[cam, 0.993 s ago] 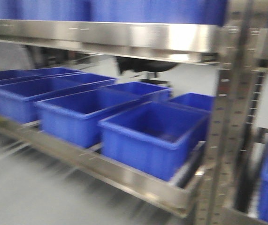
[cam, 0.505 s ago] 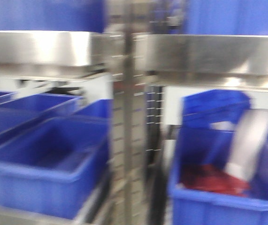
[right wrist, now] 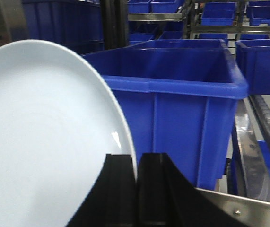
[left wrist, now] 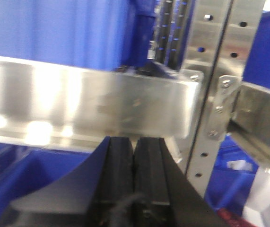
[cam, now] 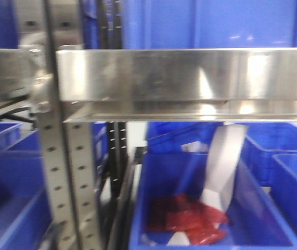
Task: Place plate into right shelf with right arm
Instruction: 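Move the held plate into the blue bin on the shelf, then lower the plate into the bin and open the right gripper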
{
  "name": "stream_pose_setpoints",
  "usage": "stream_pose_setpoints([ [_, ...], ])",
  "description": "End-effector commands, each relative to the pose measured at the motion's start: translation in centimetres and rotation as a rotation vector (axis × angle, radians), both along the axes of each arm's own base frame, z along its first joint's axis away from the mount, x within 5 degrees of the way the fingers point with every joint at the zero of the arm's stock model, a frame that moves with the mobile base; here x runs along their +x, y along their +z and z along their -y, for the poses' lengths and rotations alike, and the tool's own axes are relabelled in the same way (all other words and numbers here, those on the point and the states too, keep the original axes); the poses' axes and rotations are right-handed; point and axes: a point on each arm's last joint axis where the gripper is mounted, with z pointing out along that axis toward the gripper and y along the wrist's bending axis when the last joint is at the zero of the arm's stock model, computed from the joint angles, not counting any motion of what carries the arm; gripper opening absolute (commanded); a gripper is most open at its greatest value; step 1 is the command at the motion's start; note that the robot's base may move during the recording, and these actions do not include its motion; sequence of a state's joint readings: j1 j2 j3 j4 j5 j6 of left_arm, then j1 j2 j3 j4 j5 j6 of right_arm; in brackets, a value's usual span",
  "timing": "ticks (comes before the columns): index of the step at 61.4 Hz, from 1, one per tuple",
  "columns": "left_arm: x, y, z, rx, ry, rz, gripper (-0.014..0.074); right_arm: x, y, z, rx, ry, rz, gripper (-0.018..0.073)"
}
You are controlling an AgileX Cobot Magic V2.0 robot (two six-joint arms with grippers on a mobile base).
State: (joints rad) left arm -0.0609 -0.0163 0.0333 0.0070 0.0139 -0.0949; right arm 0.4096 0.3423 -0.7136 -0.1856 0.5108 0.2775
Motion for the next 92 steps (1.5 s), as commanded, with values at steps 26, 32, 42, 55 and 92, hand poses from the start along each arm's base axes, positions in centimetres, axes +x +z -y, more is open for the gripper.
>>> stream_pose_setpoints([
  [26, -0.1, 0.6, 0.0, -0.011, 0.0, 0.092, -0.0047, -0.1, 1.8, -0.1, 0.022, 0.013, 0.118, 0.0054],
  [32, -0.1, 0.6, 0.0, -0.011, 0.0, 0.092, -0.0047, -0.1, 1.8, -0.1, 0.022, 0.013, 0.118, 0.0054],
  [42, -0.1, 0.6, 0.0, -0.011, 0.0, 0.092, -0.0047, -0.1, 1.8, -0.1, 0.022, 0.013, 0.118, 0.0054],
  [55, -0.1, 0.6, 0.0, -0.011, 0.0, 0.092, -0.0047, -0.1, 1.8, -0.1, 0.022, 0.013, 0.118, 0.0054],
  [92, -0.1, 0.6, 0.0, -0.011, 0.0, 0.092, -0.0047, 1.9, 9.6, -1.1, 0.072, 0.024, 0.192, 0.0054],
])
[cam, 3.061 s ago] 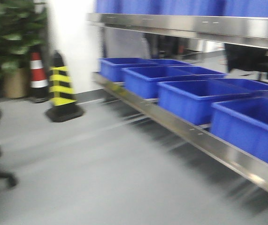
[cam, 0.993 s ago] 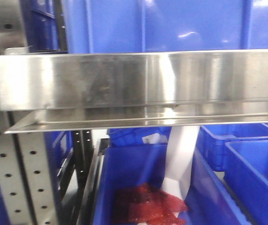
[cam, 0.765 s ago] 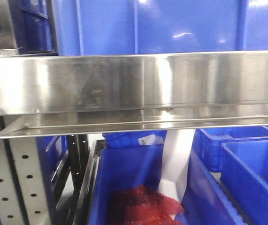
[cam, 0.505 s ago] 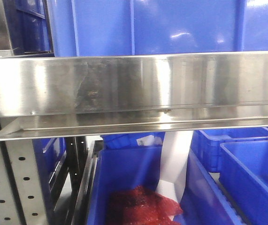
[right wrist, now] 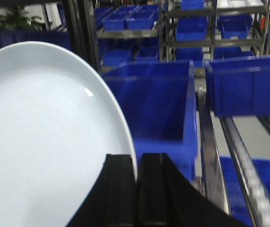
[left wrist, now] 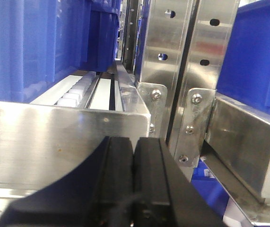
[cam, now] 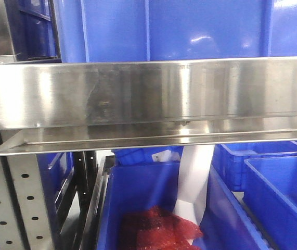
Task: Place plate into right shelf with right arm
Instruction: 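Lower the plate into the bin and open the right gripper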
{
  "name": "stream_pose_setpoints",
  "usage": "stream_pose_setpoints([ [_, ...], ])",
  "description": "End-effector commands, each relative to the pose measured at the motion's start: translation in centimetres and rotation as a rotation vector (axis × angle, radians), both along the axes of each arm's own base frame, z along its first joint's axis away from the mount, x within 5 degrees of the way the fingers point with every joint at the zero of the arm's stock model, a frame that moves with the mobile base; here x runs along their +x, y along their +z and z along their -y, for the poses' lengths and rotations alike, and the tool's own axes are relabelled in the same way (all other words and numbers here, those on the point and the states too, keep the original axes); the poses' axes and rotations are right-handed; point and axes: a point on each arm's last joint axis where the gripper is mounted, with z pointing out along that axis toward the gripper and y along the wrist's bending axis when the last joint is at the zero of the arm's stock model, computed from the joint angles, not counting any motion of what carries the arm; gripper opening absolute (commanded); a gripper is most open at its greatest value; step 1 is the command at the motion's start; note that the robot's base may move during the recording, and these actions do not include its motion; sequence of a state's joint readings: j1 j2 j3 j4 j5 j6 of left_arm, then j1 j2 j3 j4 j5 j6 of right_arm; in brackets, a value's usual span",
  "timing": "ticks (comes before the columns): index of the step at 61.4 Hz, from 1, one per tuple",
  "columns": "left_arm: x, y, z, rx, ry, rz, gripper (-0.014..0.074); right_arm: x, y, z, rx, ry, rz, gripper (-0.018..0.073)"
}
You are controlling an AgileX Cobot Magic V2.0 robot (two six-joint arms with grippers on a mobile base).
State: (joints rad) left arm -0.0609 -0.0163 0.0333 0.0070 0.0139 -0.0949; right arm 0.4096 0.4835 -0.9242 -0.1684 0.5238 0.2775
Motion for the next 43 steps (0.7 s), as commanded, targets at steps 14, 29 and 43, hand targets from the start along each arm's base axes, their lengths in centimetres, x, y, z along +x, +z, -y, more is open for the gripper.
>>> stream_pose_setpoints([
  [14, -0.1, 0.6, 0.0, -0.011, 0.0, 0.092, -0.0047, 7.5, 9.2, -3.4, -0.069, 0.002, 0.158, 0.0054],
  [29, -0.1, 0.6, 0.0, -0.011, 0.0, 0.092, -0.0047, 15.9, 10.7, -6.9, -0.144, -0.018, 0.135, 0.0054],
  [43, -0.1, 0.6, 0.0, -0.011, 0.0, 0.092, -0.0047, 22.7, 7.7, -9.7, -0.242, -0.027, 0.045, 0.0054],
])
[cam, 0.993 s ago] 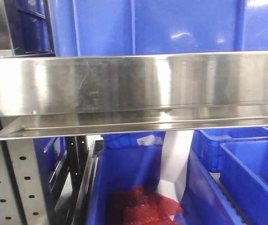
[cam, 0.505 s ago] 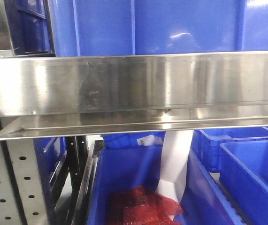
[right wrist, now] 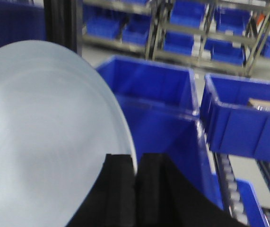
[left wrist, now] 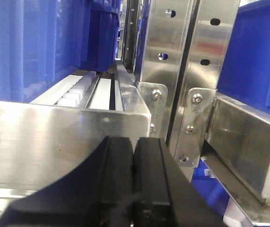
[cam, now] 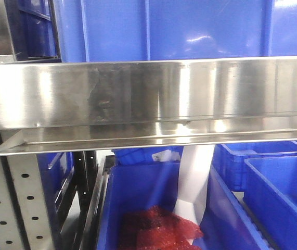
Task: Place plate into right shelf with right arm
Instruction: 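Lower the plate into the bin and open the right gripper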
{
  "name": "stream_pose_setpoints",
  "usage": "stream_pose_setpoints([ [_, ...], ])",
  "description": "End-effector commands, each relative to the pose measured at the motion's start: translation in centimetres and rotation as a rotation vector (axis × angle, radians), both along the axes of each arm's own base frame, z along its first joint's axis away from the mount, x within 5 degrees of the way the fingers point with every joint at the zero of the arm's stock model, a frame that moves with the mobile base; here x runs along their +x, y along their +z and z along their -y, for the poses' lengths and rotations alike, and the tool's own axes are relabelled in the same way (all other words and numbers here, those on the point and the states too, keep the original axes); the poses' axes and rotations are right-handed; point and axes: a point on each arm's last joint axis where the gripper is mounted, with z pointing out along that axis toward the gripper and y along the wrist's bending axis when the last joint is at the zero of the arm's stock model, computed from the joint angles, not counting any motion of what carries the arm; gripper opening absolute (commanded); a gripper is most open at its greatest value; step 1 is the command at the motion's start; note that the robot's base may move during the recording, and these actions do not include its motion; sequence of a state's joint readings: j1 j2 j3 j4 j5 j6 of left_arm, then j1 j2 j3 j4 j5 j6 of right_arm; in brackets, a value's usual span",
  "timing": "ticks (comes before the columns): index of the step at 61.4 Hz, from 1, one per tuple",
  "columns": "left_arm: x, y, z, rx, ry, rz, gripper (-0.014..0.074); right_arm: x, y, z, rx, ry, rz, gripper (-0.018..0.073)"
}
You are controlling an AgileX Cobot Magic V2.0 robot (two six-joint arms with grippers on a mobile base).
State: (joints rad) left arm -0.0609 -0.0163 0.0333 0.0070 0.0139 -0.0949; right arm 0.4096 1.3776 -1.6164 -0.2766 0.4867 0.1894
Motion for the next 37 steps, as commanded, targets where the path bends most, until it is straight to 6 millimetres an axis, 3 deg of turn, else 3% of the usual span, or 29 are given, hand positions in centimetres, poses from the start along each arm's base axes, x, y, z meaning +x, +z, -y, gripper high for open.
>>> stream_pose_setpoints([
  [1, -0.1, 0.6, 0.0, -0.011, 0.0, 0.092, -0.0047, 1.0, 1.3, -0.7, -0.006, 0.021, 0.12, 0.0054],
  [5, -0.1, 0.6, 0.0, -0.011, 0.0, 0.092, -0.0047, 3.0, -0.5, -1.4, -0.028, 0.019, 0.07, 0.0054],
  [18, -0.1, 0.6, 0.0, -0.011, 0.0, 0.092, -0.0047, 6.1, -3.9, -2.7, -0.064, 0.021, -0.013, 0.0056],
  [30, -0.1, 0.6, 0.0, -0.011, 0.0, 0.092, -0.0047, 7.0, -5.1, -3.1, -0.076, 0.019, -0.05, 0.0065],
  [37, -0.1, 0.6, 0.0, -0.011, 0.0, 0.092, -0.0047, 7.0, -5.3, -3.0, -0.083, 0.012, -0.072, 0.0196],
])
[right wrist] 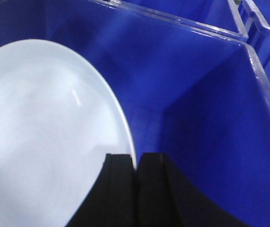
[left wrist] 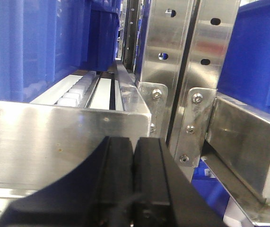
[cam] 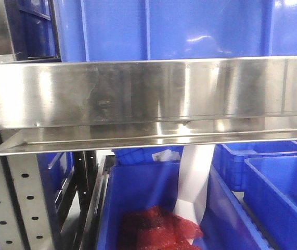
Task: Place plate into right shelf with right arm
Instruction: 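Lower the plate into the bin and open the right gripper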
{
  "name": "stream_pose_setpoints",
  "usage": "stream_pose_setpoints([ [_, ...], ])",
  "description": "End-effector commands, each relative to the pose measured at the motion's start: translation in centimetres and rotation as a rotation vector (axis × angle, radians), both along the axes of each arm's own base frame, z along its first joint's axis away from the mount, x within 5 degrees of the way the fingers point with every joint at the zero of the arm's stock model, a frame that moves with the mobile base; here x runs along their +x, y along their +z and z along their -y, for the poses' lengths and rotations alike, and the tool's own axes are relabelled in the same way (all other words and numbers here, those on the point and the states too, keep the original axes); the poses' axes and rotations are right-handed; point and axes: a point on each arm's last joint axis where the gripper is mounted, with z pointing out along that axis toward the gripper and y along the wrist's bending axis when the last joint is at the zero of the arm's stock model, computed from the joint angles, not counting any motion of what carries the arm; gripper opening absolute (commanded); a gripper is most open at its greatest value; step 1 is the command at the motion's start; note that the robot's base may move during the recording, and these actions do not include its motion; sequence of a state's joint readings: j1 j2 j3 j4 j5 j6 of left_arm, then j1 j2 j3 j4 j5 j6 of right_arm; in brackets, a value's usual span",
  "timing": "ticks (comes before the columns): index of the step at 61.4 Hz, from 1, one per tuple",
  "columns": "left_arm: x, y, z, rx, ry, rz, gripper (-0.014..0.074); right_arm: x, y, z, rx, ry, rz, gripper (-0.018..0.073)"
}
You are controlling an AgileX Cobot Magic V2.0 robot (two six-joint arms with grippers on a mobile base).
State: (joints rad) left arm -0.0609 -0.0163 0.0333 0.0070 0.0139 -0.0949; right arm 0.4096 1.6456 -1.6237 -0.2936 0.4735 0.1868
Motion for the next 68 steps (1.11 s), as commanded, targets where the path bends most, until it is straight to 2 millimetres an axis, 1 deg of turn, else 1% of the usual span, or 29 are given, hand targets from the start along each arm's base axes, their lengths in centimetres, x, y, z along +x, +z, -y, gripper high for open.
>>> stream_pose_setpoints([
  [1, -0.1, 0.6, 0.0, -0.011, 0.0, 0.092, -0.0047, -1.1, 3.7, 0.5, 0.035, 0.015, 0.145, 0.0225],
  [3, -0.1, 0.6, 0.0, -0.011, 0.0, 0.092, -0.0047, -1.2, 3.6, 0.5, 0.034, 0.014, 0.143, 0.0288],
  [6, -0.1, 0.6, 0.0, -0.011, 0.0, 0.092, -0.0047, -1.2, 3.6, 0.6, 0.032, 0.012, 0.138, 0.0425],
  [9, -0.1, 0.6, 0.0, -0.011, 0.0, 0.092, -0.0047, -1.2, 3.6, 0.6, 0.03, 0.01, 0.133, 0.0519],
  [13, -0.1, 0.6, 0.0, -0.011, 0.0, 0.092, -0.0047, -1.5, 3.9, 0.7, 0.032, 0.009, 0.136, 0.0619],
  [15, -0.1, 0.6, 0.0, -0.011, 0.0, 0.092, -0.0047, -1.6, 4.0, 0.8, 0.032, 0.008, 0.138, 0.0633],
  [25, -0.1, 0.6, 0.0, -0.011, 0.0, 0.092, -0.0047, -3.7, 6.2, 1.6, 0.066, 0.004, 0.174, 0.0582],
  [31, -0.1, 0.6, 0.0, -0.011, 0.0, 0.092, -0.0047, -5.9, 8.2, 2.5, 0.104, -0.002, 0.202, 0.0524],
  [35, -0.1, 0.6, 0.0, -0.011, 0.0, 0.092, -0.0047, -7.7, 9.5, 3.3, 0.13, -0.005, 0.215, 0.0459],
  [39, -0.1, 0.6, 0.0, -0.011, 0.0, 0.092, -0.0047, -9.8, 10.9, 4.2, 0.153, -0.011, 0.229, 0.0365],
  [47, -0.1, 0.6, 0.0, -0.011, 0.0, 0.092, -0.0047, -13.6, 12.0, 5.9, 0.172, -0.018, 0.246, 0.0185],
  [50, -0.1, 0.6, 0.0, -0.011, 0.0, 0.092, -0.0047, -15.6, 12.2, 6.8, 0.18, -0.018, 0.266, 0.0125],
  [55, -0.1, 0.6, 0.0, -0.011, 0.0, 0.092, -0.0047, -18.1, 11.4, 7.9, 0.186, -0.014, 0.281, 0.0046],
  [63, -0.1, 0.6, 0.0, -0.011, 0.0, 0.092, -0.0047, -22.6, 9.5, 9.7, 0.205, 0.001, 0.335, 0.0051],
  [68, -0.1, 0.6, 0.0, -0.011, 0.0, 0.092, -0.0047, -25.1, 7.4, 10.7, 0.213, 0.011, 0.359, 0.0051],
])
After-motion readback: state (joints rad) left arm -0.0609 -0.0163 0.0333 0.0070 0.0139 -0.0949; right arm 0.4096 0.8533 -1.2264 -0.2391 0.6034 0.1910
